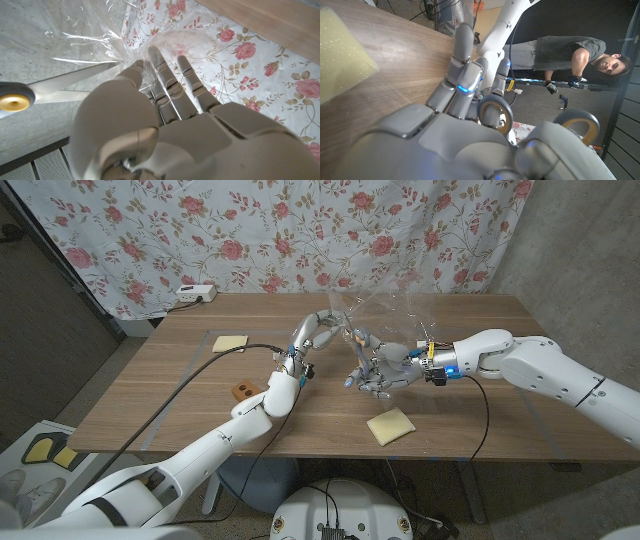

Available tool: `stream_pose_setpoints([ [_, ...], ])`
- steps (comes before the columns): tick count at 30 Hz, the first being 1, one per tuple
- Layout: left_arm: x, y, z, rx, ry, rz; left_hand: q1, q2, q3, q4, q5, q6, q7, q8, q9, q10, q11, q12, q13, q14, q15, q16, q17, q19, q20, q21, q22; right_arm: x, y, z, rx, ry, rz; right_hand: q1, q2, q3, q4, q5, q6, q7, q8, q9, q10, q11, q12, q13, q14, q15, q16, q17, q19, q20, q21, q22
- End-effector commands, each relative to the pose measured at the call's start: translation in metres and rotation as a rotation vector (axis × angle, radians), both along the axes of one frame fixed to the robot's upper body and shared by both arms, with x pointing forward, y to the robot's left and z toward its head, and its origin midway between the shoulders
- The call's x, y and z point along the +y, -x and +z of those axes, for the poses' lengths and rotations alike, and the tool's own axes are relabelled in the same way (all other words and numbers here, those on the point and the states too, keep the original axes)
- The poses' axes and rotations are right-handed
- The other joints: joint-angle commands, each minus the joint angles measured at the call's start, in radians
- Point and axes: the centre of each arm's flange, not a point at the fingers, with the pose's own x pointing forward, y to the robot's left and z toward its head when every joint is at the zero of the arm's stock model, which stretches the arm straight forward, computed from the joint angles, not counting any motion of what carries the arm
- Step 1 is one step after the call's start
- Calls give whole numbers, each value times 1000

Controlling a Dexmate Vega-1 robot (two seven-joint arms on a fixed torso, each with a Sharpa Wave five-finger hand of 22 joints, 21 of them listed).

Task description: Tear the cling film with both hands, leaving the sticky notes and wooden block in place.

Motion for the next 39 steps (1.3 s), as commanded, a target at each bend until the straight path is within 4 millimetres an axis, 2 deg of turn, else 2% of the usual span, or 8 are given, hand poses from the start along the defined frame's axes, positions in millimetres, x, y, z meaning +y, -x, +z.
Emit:
stream_pose_setpoints([
  [1,-1,3,-3,48,4,-53,-5,6,4,1,7,-3,-4,10,7,-2,-5,-4,5,-3,-1,-2,3,-2,-1,10,3,4,-2,6,-32,13,1,10,3,-3,-2,-3,-76,124,7,3,160,-127,5,-4,-42,-60,-4,0,14,-44,-7,1],
  [20,-8,9,6,55,-43,-108,-15,5,3,9,18,-16,-31,16,28,-19,-6,-11,21,-17,0,-27,6,-20,-1,26,-2,12,-5,6,-33,45,19,16,5,-4,-1,-9,-74,122,9,3,154,-126,18,2,-40,-60,-4,0,15,-44,-6,6],
  [25,-9,11,8,49,-48,-115,-16,5,3,11,21,-17,-32,19,35,-23,-7,-12,25,-18,-1,-30,8,-25,-1,29,-3,12,-6,7,-33,51,19,18,6,-4,-1,-10,-76,122,9,4,154,-129,14,-9,-41,-60,-4,0,15,-43,-7,5],
  [39,-5,20,2,-8,-49,-65,-18,3,1,12,28,-11,-41,28,53,-27,-7,-14,37,-19,-1,-39,15,-37,-2,40,-9,8,-14,4,2,34,10,24,20,1,1,-14,-73,119,12,7,157,-128,25,-6,-40,-61,-4,0,16,-44,-7,4],
])
